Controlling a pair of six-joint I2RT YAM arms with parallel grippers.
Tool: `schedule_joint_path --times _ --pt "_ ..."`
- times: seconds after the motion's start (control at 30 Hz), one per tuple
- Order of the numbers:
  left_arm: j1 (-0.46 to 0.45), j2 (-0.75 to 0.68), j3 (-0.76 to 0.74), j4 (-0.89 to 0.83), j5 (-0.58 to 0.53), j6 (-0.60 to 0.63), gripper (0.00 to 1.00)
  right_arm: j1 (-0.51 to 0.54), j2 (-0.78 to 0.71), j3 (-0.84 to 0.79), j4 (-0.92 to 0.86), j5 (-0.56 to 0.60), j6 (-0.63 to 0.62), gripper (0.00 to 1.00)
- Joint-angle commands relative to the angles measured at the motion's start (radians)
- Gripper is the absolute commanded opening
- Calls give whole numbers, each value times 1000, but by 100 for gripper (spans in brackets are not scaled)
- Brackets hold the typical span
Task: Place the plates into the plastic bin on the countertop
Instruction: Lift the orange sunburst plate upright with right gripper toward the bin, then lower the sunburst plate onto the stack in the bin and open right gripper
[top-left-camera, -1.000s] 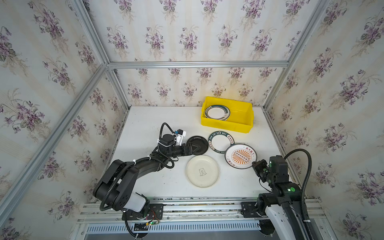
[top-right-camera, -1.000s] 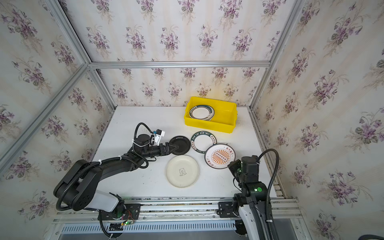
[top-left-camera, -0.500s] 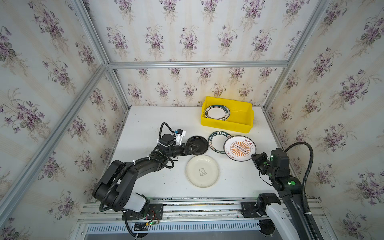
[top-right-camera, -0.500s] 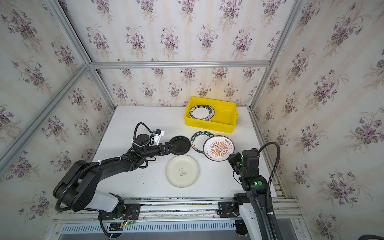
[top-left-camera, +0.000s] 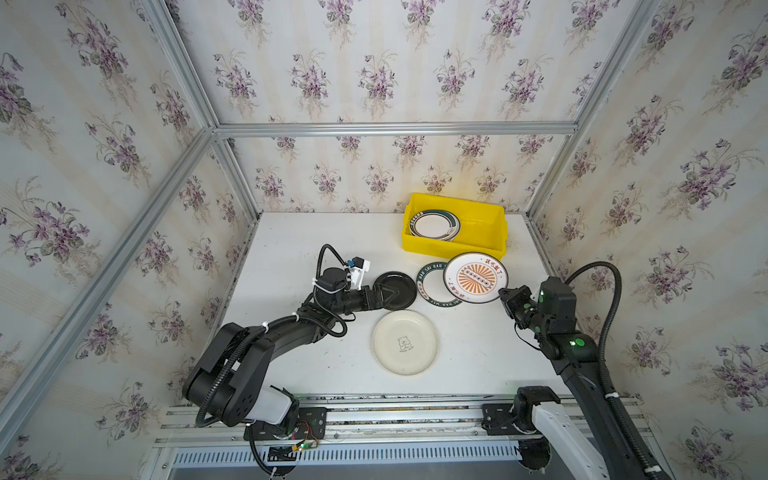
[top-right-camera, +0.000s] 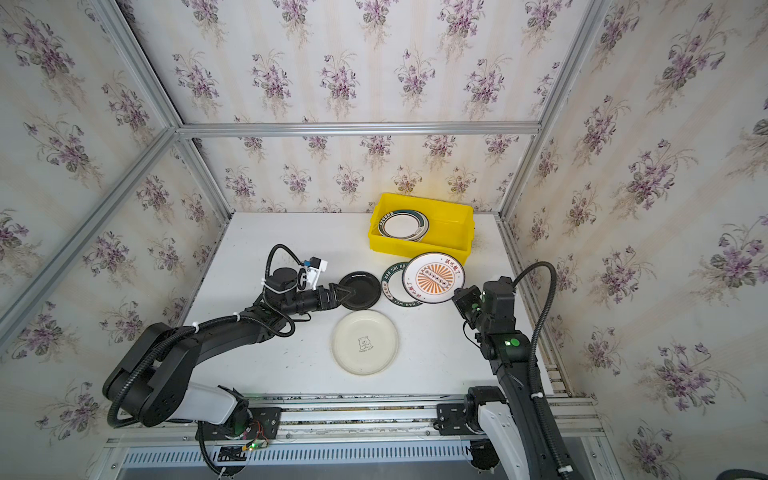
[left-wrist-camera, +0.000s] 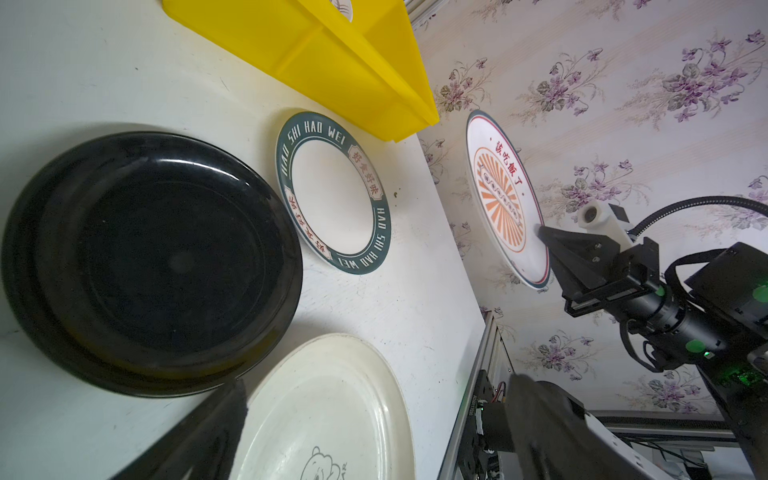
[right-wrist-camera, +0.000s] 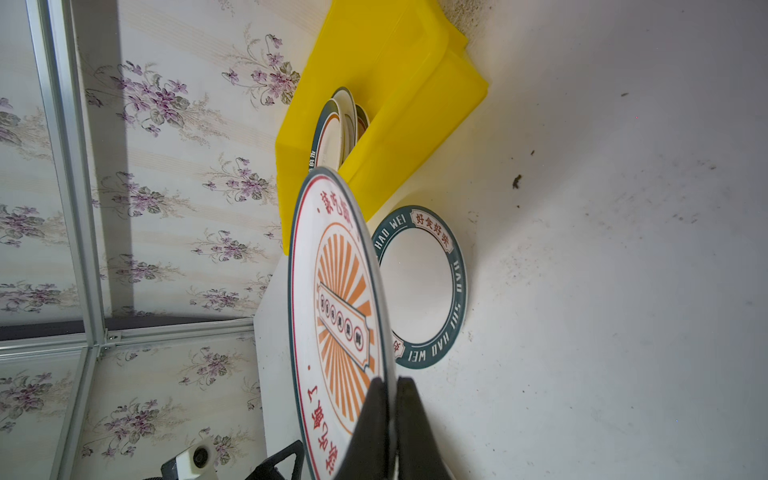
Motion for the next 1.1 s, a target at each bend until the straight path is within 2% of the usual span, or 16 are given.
schedule_joint_path --times 0.0,0.4,0.87,1.07 --pt "1 -7 -1 5 -1 9 99 -1 33 27 135 -8 8 0" --pt "1 -2 0 4 -4 12 100 2 269 162 288 -20 -31 0" --pt "5 -11 -3 0 -5 16 99 41 653 401 488 -17 -77 0" --pt "6 -10 -2 1 -4 15 100 56 823 519 509 -19 -103 0"
